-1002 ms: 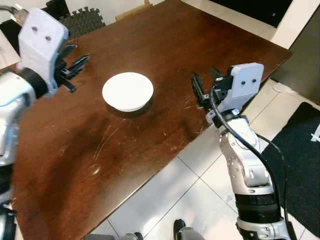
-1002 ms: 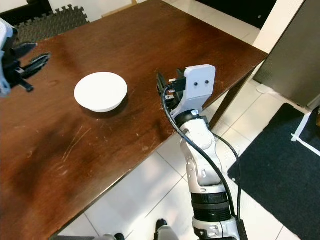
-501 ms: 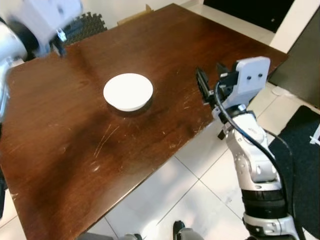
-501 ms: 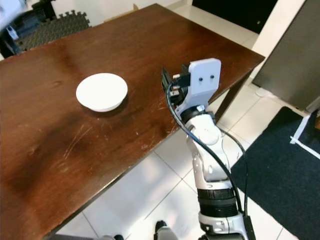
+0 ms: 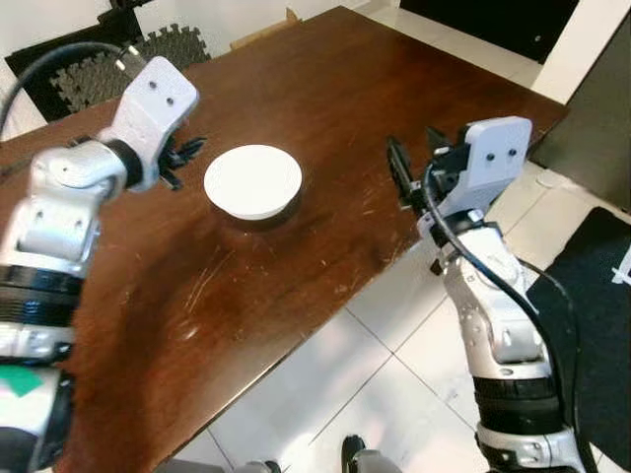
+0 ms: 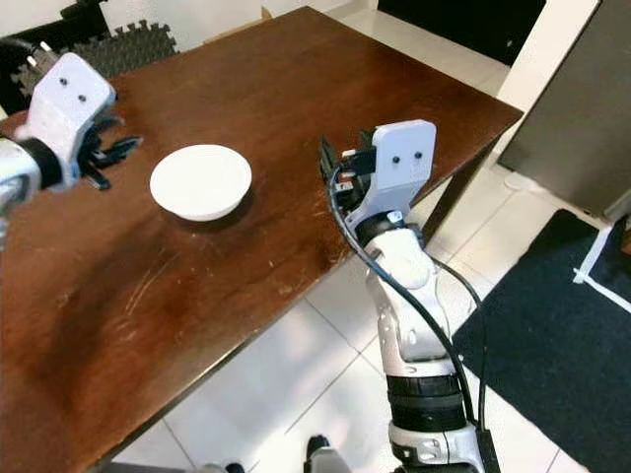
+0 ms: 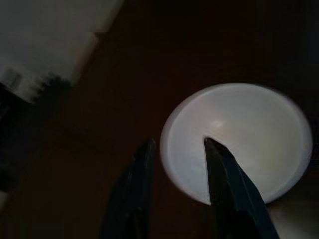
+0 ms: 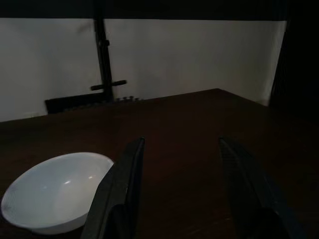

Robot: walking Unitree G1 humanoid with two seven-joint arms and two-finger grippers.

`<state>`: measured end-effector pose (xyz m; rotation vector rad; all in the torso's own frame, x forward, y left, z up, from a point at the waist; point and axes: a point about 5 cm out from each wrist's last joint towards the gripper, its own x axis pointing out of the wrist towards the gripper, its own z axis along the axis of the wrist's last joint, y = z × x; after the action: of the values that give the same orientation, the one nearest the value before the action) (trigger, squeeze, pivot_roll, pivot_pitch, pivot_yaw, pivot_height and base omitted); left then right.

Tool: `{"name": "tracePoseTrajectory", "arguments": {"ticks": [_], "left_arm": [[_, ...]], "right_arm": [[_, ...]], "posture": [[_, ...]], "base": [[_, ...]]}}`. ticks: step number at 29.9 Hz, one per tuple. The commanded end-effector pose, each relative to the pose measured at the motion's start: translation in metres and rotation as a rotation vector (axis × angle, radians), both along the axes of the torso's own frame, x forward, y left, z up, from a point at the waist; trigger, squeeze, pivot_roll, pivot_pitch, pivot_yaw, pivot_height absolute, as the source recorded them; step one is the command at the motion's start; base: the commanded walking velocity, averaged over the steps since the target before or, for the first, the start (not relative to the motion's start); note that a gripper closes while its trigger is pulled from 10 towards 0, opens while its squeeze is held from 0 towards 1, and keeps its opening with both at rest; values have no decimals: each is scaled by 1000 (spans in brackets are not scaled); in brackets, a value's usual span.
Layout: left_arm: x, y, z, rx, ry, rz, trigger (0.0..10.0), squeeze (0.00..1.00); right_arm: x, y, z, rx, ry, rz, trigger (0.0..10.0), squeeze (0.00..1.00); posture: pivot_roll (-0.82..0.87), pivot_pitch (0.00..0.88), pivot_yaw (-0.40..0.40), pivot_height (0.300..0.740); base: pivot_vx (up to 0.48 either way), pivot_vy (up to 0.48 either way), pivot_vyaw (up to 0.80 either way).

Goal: Setting the table

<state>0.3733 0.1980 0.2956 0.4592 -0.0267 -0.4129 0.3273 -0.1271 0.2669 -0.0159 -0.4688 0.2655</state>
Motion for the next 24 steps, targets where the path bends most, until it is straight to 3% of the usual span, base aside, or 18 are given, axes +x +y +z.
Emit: {"name": "tracePoseTrajectory", "arguments": {"ticks": [1,5,9,20,24], "left_arm": [[5,1,-7,-87,62,18,10000,0],[15,-6,-13,-234,147,40,10000,0],[21,-10,-28,-294,230,90,10000,0],[29,-10,-36,-346,309,164,10000,0],[31,-10,-49,-364,372,207,10000,0]], "right_arm": [[0,0,-2,1,8,-1,10000,0],[0,1,-2,3,10,2,10000,0],[-1,2,-3,5,10,-1,10000,0],[-1,1,-5,12,16,-6,10000,0],[0,3,-5,14,16,-3,10000,0]], "posture": [[34,148,73,740],[34,148,77,740],[26,148,82,740],[32,151,83,740],[33,152,83,740]], "base": [[0,0,0],[0,0,0],[0,0,0],[0,0,0],[0,0,0]]}}
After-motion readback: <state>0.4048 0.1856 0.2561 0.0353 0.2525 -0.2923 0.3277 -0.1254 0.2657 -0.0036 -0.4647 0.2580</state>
